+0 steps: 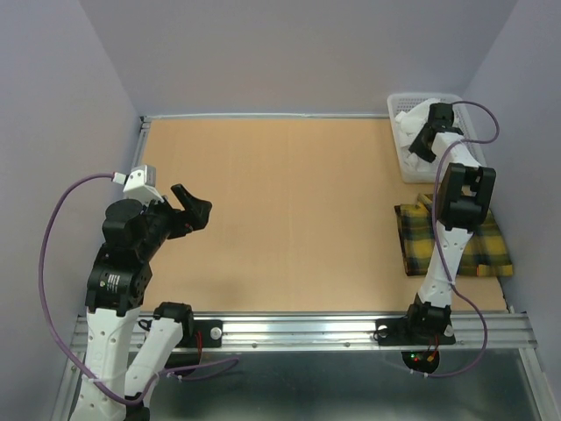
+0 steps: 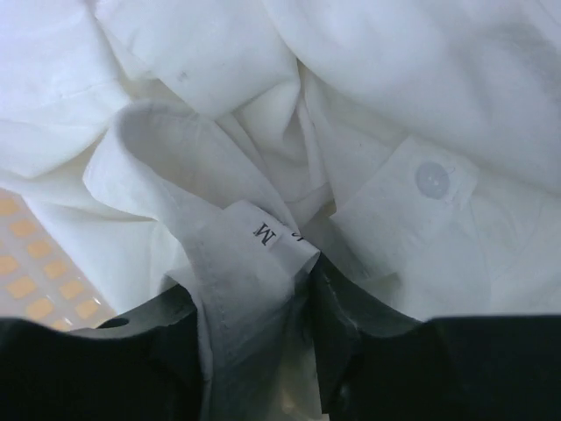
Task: Fold and stack the long sleeve shirts
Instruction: Grab the shirt from the pile, then move the shirt to the center of the board
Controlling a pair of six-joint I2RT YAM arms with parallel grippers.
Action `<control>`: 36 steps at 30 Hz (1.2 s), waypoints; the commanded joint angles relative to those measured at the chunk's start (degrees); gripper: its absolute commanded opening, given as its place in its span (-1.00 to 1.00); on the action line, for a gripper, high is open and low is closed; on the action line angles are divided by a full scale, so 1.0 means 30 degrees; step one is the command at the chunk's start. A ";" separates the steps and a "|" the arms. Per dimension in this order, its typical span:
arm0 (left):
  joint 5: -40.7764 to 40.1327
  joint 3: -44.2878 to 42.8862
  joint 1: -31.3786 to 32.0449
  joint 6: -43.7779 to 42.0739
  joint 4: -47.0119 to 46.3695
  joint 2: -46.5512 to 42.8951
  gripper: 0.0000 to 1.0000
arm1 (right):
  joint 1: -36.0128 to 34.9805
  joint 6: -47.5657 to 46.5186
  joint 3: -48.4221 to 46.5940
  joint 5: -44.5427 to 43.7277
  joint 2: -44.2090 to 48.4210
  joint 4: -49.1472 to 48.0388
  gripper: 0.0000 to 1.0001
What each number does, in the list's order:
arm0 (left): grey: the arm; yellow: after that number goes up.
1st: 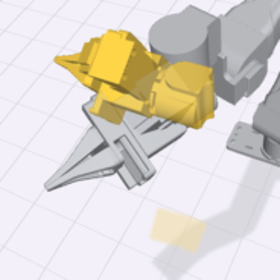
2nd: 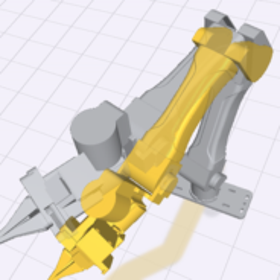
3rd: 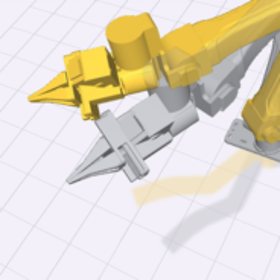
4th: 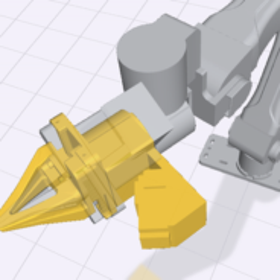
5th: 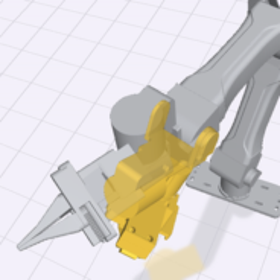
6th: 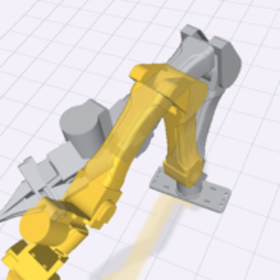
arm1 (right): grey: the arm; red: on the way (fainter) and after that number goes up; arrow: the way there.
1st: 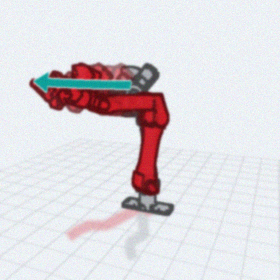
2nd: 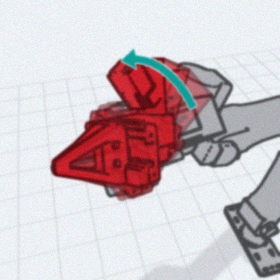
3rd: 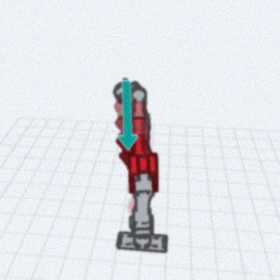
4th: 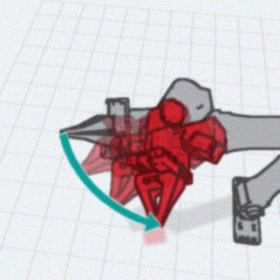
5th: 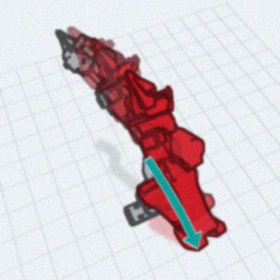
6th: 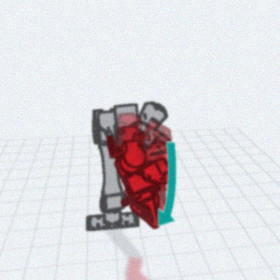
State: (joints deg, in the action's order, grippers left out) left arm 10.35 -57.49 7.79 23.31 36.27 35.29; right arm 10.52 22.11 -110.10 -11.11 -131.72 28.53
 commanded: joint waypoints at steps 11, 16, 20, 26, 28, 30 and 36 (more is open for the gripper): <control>0.0213 0.0268 0.0069 0.0228 -0.1163 -0.0424 0.97 | -0.0021 -0.3998 -0.2467 -0.0808 0.6021 -0.2508 -0.99; 0.0066 0.0093 0.0069 0.0257 -0.1338 -0.0424 0.97 | -0.0840 -0.5755 -0.4687 0.0246 0.8072 -0.2949 -0.99; -0.0051 -0.0025 0.0069 0.0286 -0.1485 -0.0425 0.97 | -0.1953 -0.6782 -0.7209 0.1447 0.8632 -0.3008 -0.99; -0.0227 -0.0317 0.0069 0.0287 -0.1748 -0.0542 0.97 | -0.4764 -0.8072 -1.0288 0.3468 0.9189 -0.3971 -0.99; -0.0373 -0.0405 0.0069 0.0257 -0.1720 -0.0659 0.97 | -0.5903 -0.8451 -1.0584 0.4399 0.9510 -0.4963 -0.99; -0.0577 -0.0435 0.0069 0.0170 -0.1749 -0.0834 0.97 | -0.7133 -0.8803 -1.0235 0.5078 0.9804 -0.5989 -0.99; -0.0755 -0.0347 0.0069 0.0228 -0.1515 -0.1156 0.97 | -1.0092 -0.9418 -0.8275 0.5172 1.0039 -0.6757 -0.99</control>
State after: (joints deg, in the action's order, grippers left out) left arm 8.78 -56.84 7.79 24.12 34.04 32.73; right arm -15.55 -3.51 -137.78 2.70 -103.94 14.68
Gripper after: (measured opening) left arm 0.986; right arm 0.090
